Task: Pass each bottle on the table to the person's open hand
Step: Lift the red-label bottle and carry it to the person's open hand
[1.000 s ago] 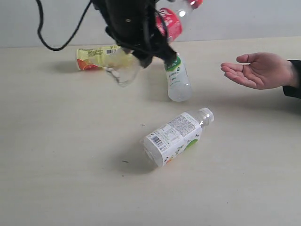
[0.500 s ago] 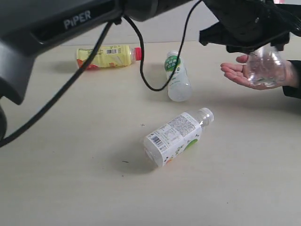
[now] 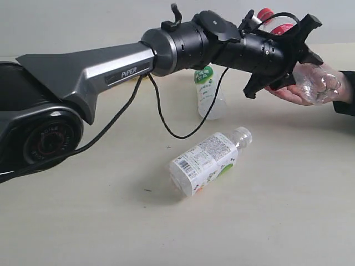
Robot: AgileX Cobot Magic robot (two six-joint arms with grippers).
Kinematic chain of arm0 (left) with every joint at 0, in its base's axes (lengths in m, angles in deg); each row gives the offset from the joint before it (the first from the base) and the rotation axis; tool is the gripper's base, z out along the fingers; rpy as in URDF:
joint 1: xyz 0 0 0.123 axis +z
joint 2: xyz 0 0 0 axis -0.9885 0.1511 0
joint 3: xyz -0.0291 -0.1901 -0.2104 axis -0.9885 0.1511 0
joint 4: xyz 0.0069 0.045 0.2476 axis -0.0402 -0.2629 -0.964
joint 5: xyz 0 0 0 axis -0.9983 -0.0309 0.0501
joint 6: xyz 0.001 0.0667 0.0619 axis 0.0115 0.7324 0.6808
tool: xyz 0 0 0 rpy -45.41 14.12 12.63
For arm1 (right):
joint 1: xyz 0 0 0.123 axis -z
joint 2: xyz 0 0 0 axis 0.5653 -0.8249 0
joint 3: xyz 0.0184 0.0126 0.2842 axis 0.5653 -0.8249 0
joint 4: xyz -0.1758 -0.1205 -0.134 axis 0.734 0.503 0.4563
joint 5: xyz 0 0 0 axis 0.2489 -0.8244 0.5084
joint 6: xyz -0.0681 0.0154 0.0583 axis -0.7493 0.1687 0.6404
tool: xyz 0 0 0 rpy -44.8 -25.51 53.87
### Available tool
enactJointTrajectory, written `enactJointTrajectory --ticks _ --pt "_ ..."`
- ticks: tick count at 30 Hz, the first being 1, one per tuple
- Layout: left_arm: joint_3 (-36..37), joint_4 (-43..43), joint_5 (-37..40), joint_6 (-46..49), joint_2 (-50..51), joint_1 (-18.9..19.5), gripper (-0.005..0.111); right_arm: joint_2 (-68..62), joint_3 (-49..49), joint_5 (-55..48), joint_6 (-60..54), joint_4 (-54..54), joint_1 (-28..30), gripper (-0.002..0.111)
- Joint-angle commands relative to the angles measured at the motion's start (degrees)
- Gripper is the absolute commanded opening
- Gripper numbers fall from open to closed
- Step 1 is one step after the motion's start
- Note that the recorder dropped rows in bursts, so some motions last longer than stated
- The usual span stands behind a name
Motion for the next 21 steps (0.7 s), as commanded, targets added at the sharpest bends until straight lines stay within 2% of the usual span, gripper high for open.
enactJointTrajectory --ticks 1,6,15,17,21 --pt "-0.6 7.8 -0.3 4.9 1.8 0.0 0.001 0.3 -0.3 0.3 -0.1 0.1 0.4 0.0" --pt "-0.6 11.5 -0.4 5.1 3.4 0.1 0.001 0.3 -0.3 0.3 -0.1 0.1 0.4 0.0" --pt "-0.6 11.5 -2.9 6.3 3.9 1.2 0.002 0.3 -0.3 0.3 -0.1 0.1 0.4 0.0" --pt "-0.6 11.4 -2.8 7.7 3.9 1.5 0.008 0.3 -0.3 0.3 -0.1 0.1 0.4 0.0" --pt "-0.6 11.2 -2.2 7.7 4.5 1.7 0.028 0.3 -0.3 0.3 -0.1 0.1 0.4 0.0"
